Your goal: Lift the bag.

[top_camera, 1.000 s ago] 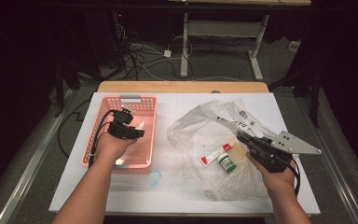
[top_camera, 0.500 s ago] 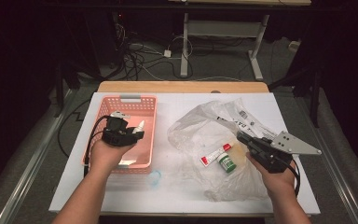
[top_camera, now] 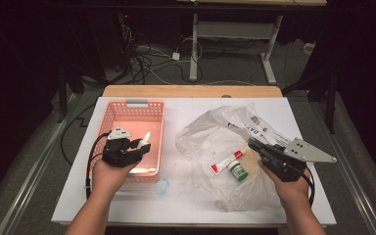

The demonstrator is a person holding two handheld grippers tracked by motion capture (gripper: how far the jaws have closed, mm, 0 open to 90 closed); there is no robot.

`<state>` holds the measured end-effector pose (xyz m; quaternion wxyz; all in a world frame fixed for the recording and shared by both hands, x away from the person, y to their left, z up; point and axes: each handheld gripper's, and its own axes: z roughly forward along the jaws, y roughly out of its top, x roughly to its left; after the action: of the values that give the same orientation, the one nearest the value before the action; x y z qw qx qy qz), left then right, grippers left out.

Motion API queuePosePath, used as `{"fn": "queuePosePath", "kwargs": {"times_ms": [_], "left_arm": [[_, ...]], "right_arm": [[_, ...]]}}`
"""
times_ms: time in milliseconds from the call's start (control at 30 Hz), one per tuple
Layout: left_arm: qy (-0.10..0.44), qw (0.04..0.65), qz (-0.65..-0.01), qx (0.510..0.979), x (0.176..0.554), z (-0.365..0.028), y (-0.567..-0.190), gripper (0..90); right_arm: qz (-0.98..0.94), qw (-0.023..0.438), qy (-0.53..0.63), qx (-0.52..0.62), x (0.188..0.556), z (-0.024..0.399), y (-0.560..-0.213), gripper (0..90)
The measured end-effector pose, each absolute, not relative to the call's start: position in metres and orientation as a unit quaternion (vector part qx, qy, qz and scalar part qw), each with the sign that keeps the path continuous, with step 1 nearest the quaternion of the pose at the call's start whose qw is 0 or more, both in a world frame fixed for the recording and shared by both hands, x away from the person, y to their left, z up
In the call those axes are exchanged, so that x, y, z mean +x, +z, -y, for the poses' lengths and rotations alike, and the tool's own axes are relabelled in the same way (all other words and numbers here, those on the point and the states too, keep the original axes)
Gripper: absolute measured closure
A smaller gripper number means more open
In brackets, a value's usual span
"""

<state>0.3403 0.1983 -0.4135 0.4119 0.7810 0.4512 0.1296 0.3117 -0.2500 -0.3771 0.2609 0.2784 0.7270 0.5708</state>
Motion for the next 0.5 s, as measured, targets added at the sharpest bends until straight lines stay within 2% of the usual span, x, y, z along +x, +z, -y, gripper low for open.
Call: {"fn": "queuePosePath", "kwargs": {"times_ms": [500], "left_arm": [[0.135, 0.441, -0.433, 0.775, 0.319, -0.195, -0.417, 58.2]], "right_arm": [[-0.732, 0.255, 0.568, 0.278, 0.312, 0.246, -0.38, 89.8]]}}
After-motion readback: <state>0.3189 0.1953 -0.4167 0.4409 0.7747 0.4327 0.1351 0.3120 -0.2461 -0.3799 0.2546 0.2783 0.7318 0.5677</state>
